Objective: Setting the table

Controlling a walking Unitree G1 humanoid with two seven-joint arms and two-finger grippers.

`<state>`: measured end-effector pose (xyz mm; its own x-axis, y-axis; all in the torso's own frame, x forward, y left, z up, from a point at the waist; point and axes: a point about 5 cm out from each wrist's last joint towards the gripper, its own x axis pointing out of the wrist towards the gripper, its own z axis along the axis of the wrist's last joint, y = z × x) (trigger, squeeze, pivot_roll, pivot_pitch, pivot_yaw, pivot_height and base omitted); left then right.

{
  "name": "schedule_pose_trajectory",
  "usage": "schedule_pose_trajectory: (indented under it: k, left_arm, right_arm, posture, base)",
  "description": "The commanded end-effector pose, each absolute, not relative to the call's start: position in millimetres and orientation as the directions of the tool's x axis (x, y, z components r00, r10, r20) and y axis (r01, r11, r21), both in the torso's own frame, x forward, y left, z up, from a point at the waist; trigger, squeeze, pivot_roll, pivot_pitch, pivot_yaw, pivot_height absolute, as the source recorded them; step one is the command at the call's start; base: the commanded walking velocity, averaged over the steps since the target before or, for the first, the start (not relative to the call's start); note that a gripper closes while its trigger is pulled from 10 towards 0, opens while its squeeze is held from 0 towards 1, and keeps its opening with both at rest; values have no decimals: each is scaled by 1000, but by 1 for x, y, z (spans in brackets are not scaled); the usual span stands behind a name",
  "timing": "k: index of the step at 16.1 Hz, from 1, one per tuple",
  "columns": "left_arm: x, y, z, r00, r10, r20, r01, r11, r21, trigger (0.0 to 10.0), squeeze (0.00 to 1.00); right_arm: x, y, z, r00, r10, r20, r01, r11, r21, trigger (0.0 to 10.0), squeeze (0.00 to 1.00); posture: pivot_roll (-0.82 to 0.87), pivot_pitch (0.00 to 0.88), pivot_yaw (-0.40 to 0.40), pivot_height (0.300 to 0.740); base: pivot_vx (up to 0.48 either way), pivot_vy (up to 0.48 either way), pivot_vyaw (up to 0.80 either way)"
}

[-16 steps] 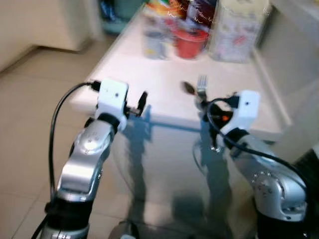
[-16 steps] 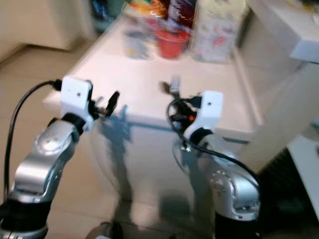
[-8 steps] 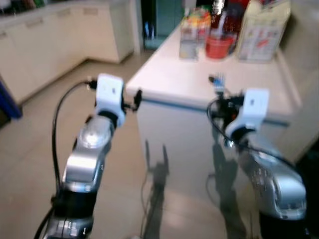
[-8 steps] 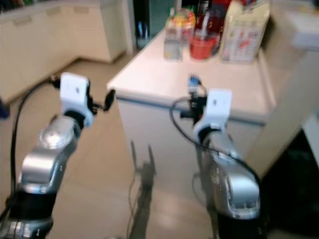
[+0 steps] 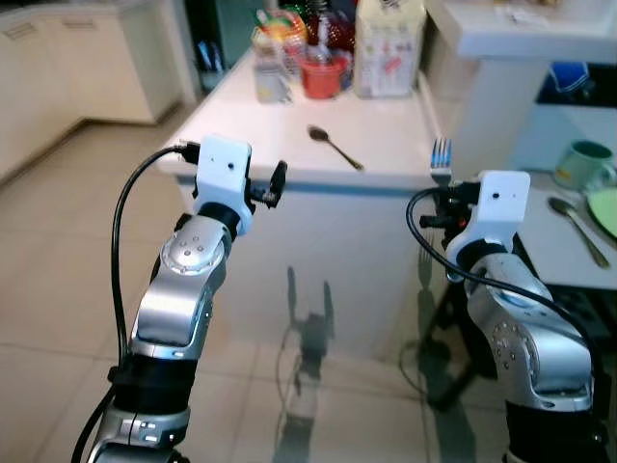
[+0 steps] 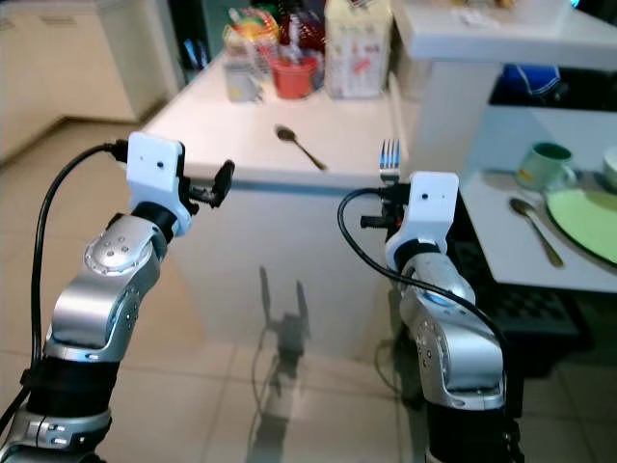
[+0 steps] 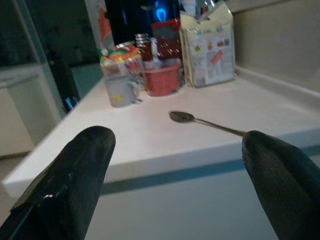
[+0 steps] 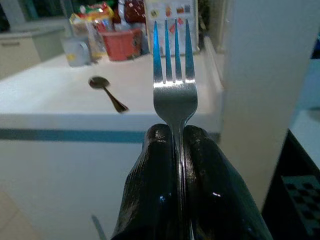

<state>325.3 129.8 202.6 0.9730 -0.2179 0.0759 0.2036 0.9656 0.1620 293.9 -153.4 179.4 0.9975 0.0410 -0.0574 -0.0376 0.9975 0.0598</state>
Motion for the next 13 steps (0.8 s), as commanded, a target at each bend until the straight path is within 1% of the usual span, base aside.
schedule_pose_trajectory:
  k: [1,4,9,13]
  left_arm:
    - [327,133,202,977,-202,72,187,966,177,10000,0]
    - [327,129,201,972,-223,68,206,957,204,10000,0]
    - [327,130,201,973,-219,68,201,958,207,10000,0]
    - [328,128,200,973,-221,66,203,957,206,10000,0]
  right_arm:
    - [297,-149,183,998,56,-39,-53,997,58,10000,0]
    - [297,-152,181,998,45,-42,-43,998,52,10000,0]
    - [297,-151,177,998,48,-50,-45,998,52,10000,0]
    - [297,-156,178,998,30,-52,-27,999,44,10000,0]
  posture:
    - [10,0,29,740]
    - [15,0,28,740]
    - [18,0,26,740]
    - [4,0,35,740]
  base:
    - [0,-428,0]
    - [0,-431,0]
    - [0,-430,0]
    - [0,-431,0]
